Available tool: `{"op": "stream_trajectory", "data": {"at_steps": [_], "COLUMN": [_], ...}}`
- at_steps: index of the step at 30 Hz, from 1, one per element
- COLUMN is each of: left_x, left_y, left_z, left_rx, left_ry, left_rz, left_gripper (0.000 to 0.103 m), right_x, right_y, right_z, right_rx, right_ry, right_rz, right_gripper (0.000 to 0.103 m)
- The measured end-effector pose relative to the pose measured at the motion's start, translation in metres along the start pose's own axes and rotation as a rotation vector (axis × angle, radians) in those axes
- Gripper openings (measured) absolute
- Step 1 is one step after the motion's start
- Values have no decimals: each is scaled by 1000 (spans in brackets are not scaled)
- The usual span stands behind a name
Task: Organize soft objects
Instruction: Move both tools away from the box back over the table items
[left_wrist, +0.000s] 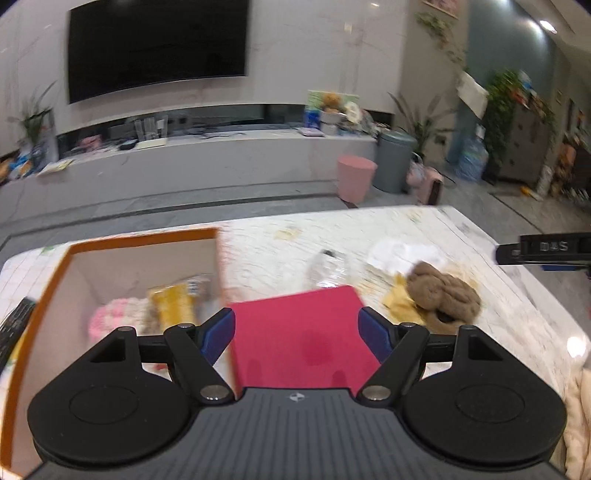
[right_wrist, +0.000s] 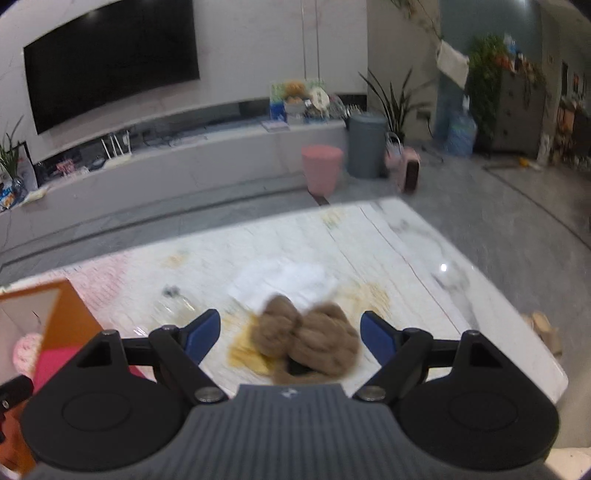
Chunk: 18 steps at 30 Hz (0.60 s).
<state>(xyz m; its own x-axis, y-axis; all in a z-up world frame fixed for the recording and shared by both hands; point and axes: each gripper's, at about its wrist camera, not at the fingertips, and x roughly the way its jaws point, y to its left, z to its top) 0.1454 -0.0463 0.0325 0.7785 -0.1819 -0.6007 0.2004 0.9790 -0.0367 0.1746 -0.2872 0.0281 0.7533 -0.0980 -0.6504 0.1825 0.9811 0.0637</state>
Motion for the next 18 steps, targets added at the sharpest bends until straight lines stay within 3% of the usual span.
{"op": "stream_trajectory", "data": {"at_steps": [5,10,18], "left_x": [-3,-9,-5], "left_y": [-31,-49,-82], "left_z": [-12,-22,-45], "left_rx": [63,29,100], "left_ry": [-15,-8,22], "left_rz": [8,-28,-86], "left_gripper": [89,89,89], "right_x": [31,41,51], "right_y": [-24,-26,-33], "right_z": [-14,-26,-37], "right_rx": [66,25,-8], "right_ry": [93,151,192], "right_rz": [52,91,143], "right_gripper": [82,82,82]}}
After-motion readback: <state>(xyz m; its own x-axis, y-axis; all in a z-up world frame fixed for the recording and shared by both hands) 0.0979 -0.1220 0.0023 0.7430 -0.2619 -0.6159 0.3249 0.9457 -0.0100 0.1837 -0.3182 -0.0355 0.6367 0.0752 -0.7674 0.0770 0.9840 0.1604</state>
